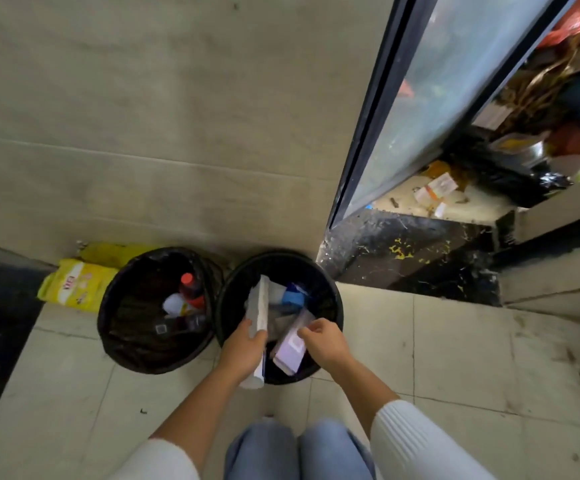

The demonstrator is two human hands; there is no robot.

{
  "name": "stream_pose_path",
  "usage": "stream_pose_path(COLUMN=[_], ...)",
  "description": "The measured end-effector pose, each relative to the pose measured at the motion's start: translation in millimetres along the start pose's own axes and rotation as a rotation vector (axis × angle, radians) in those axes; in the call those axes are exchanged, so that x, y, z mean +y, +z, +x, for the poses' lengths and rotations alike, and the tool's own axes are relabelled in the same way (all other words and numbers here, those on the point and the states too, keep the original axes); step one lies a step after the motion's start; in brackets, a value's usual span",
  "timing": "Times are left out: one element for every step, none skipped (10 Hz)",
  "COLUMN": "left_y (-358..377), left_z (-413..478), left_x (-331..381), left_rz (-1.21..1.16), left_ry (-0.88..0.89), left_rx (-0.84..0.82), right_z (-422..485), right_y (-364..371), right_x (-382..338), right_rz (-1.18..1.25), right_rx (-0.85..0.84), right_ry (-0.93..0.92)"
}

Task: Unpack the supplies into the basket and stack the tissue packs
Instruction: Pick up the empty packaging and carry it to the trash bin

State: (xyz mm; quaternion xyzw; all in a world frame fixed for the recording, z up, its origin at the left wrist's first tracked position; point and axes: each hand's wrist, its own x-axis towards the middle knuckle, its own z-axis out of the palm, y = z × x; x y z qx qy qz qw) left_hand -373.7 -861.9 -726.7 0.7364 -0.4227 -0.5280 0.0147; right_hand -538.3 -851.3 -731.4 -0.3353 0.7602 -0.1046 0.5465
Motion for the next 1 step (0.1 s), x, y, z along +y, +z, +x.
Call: stream_pose_path(left_y=[-35.4], left_z=[-49.9], left_x=[43.3], left_rz=[0.034], left_ry=[0.086], left_rx=[0.029], right_z=[-54.8], right_y=[-30.2], right_x=[-39.5], right_rz=[0.001], right_rx=[0.016], right_ry=[-0.054])
